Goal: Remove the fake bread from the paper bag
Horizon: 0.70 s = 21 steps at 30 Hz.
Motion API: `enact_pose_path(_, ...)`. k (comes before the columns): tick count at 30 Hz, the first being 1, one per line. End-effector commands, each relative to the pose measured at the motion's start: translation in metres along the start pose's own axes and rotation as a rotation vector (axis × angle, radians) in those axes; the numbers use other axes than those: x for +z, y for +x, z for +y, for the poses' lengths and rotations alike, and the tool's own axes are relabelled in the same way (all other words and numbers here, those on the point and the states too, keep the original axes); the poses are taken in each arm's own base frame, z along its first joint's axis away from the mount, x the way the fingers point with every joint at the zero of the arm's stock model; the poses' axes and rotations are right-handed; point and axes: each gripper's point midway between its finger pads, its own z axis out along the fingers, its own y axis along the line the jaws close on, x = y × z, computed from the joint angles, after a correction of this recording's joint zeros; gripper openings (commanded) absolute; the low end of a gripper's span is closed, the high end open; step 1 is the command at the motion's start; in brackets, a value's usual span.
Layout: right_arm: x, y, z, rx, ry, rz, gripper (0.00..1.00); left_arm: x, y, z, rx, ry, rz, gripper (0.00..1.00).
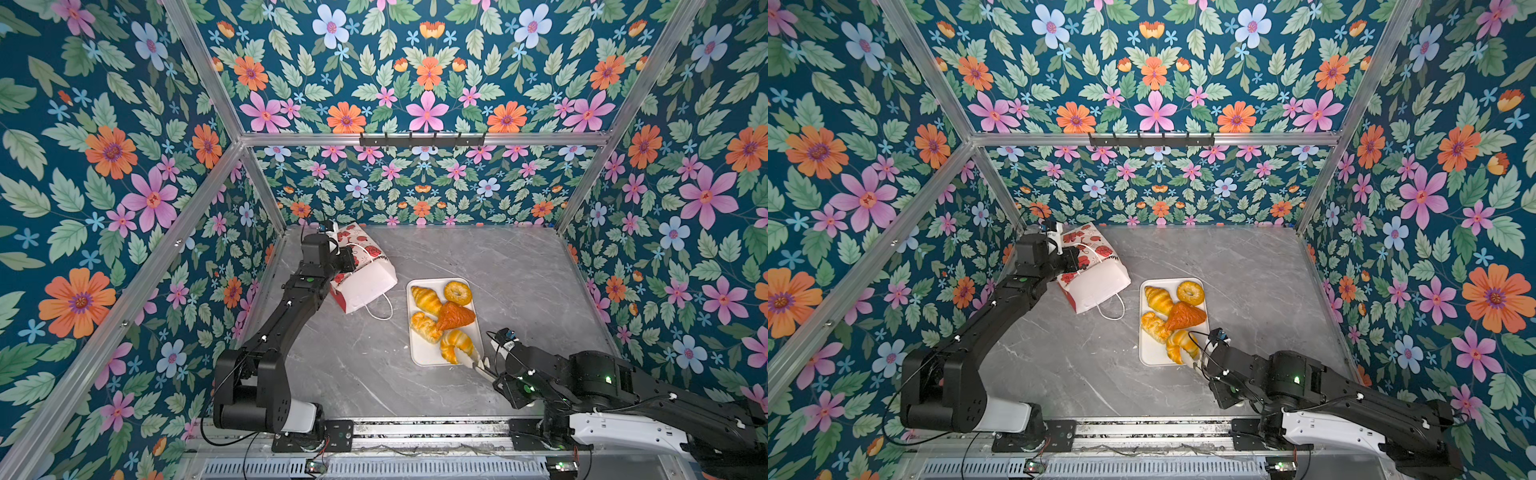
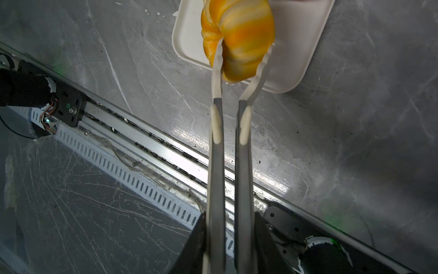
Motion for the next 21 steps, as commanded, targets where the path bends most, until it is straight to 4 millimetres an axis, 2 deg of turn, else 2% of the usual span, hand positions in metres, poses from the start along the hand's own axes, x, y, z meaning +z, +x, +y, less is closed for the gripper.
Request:
enact_pose_path(1,0.002,-0.006,0.005,0.067,-0.029,-0.027,0.19,0.000,-0.008,-0.004,0.007,0.015,-0.028,0.00)
enact_pose_path(10,0.008,-0.002,-0.010,0.143,-0.010,-0.030,0.22,0.000,-0.006,-0.003,0.006,0.015,-0.023,0.00)
enact_pose_path(21,0.020,0.000,-0.011,0.189,-0.035,-0.019,0.40,0.000,-0.005,-0.003,0.004,0.018,-0.023,0.00)
